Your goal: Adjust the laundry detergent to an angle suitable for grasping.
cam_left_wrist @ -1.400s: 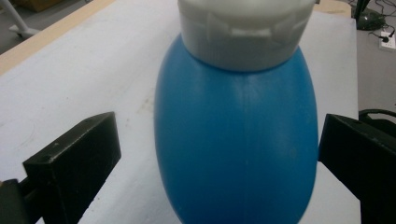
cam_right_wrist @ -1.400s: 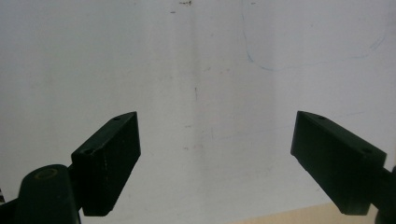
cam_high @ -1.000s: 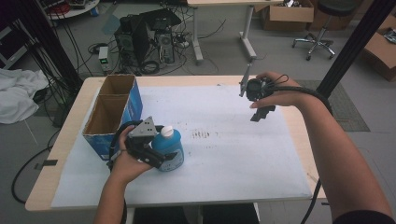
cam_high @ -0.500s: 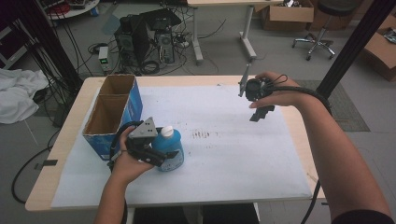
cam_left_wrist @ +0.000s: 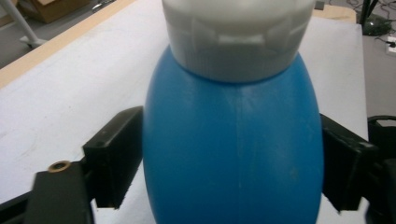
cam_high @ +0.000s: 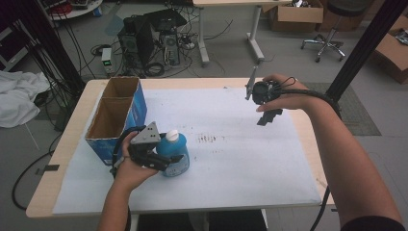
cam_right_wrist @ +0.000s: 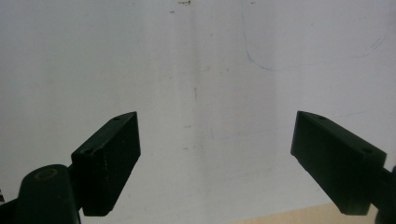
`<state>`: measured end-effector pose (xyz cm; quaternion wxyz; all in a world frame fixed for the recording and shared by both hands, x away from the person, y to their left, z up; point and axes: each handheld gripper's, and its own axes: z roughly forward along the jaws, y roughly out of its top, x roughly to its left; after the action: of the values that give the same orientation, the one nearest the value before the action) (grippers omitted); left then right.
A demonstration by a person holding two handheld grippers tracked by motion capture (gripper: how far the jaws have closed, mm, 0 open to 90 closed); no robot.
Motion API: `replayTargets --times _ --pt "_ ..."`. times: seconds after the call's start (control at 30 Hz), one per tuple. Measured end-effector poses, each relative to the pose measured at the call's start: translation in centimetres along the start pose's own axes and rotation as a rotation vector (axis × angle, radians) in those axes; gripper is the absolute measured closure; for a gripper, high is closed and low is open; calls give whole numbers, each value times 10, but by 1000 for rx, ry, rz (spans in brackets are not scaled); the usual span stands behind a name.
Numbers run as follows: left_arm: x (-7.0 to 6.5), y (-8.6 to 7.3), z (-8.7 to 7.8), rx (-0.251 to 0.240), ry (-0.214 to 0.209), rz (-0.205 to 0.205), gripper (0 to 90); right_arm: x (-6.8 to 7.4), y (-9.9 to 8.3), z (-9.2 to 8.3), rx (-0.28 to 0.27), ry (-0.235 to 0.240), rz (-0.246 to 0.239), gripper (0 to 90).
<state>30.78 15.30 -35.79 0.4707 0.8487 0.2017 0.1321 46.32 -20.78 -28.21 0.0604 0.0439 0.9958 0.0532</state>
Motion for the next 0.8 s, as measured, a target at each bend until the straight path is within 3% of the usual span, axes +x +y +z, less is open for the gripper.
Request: replayTargets --times 0.53,0.8 --pt "-1 0 -2 -19 0 -4 284 0 2 2 2 2 -3 159" --pt "-1 -1 -3 -23 3 -4 371 0 2 2 3 1 -3 159"
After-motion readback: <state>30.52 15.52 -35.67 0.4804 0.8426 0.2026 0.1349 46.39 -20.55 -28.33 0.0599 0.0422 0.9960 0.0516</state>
